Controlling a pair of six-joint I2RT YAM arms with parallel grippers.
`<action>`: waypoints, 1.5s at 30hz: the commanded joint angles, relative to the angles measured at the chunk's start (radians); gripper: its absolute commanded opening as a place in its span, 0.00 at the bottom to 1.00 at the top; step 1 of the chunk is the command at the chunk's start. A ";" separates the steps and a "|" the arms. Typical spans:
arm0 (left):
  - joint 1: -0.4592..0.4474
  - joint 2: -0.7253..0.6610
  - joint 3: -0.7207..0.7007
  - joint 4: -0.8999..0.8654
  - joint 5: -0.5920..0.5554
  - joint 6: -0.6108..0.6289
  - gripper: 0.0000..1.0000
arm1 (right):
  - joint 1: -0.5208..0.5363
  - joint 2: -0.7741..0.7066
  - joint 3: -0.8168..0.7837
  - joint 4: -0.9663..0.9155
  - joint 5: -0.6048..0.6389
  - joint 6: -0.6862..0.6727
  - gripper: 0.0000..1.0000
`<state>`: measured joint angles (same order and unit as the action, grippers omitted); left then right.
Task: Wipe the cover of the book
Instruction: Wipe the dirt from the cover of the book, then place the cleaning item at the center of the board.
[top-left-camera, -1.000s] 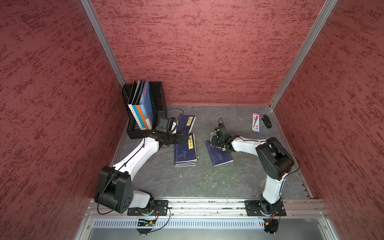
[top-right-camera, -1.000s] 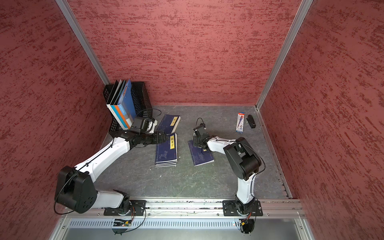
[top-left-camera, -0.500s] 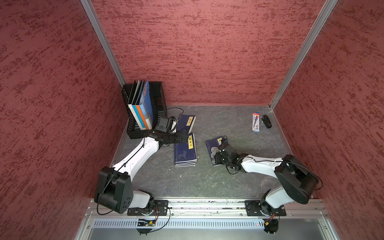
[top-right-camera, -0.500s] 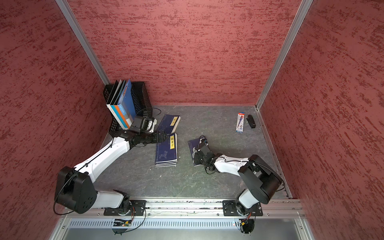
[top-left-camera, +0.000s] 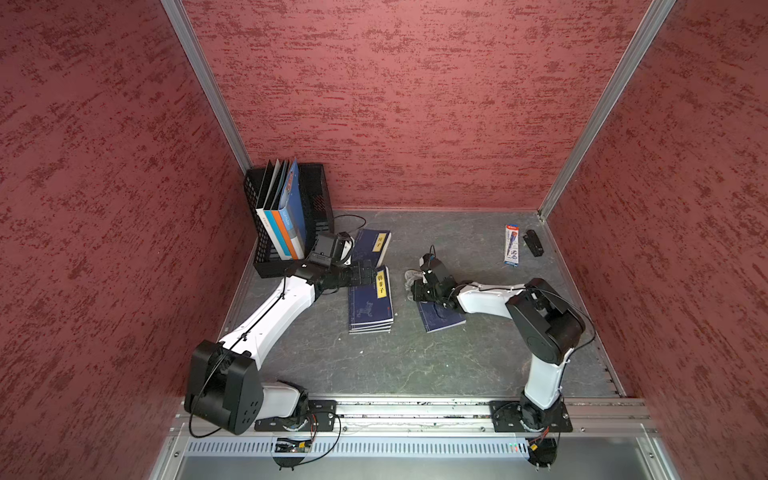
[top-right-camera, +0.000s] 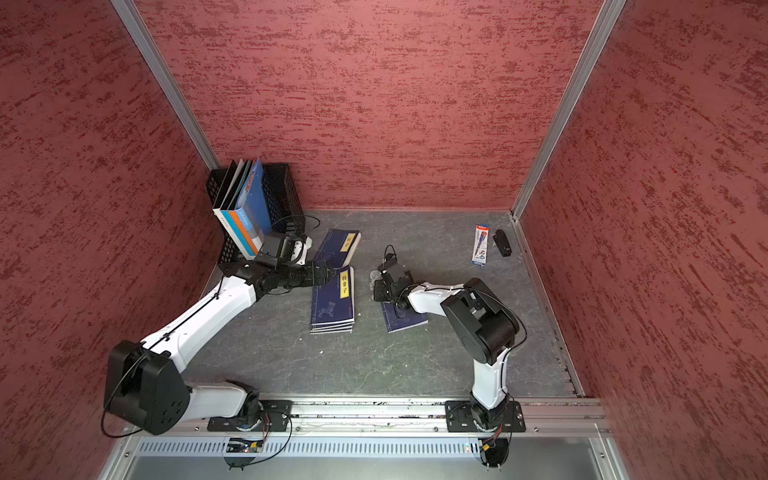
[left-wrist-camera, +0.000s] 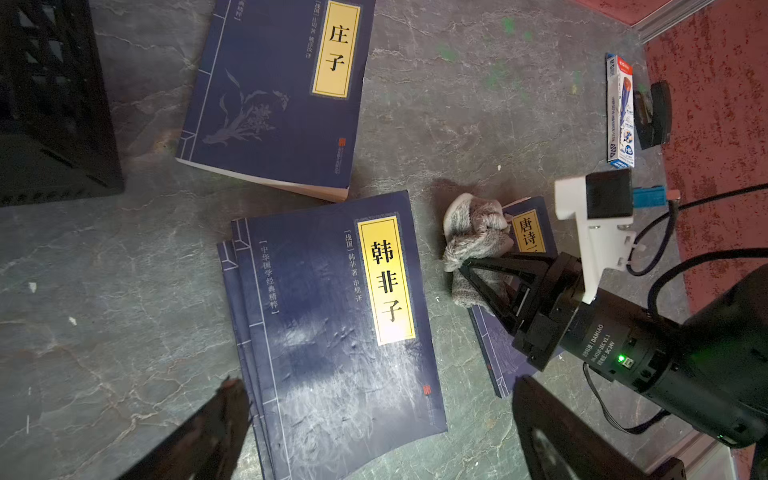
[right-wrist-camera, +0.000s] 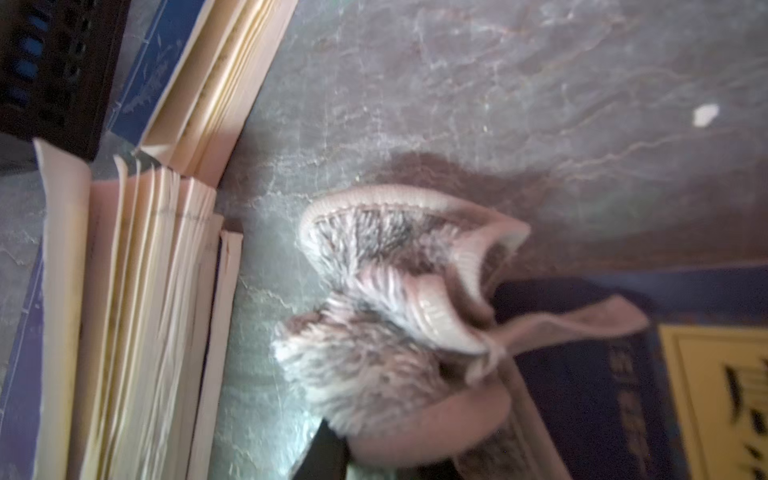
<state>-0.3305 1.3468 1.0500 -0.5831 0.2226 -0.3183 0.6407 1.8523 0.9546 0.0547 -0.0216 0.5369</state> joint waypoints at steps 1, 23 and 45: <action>-0.002 -0.008 0.010 0.004 -0.004 -0.004 1.00 | 0.024 -0.025 -0.143 -0.200 -0.034 -0.010 0.18; -0.022 0.023 0.026 0.030 -0.001 -0.014 1.00 | 0.021 -0.129 -0.274 -0.205 0.039 0.047 0.18; -0.224 0.076 0.051 0.058 -0.061 -0.057 1.00 | -0.315 -0.125 0.127 -0.319 0.099 -0.153 0.20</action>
<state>-0.5419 1.4033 1.0801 -0.5552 0.1753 -0.3630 0.3687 1.7695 1.0477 -0.1871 0.0143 0.4320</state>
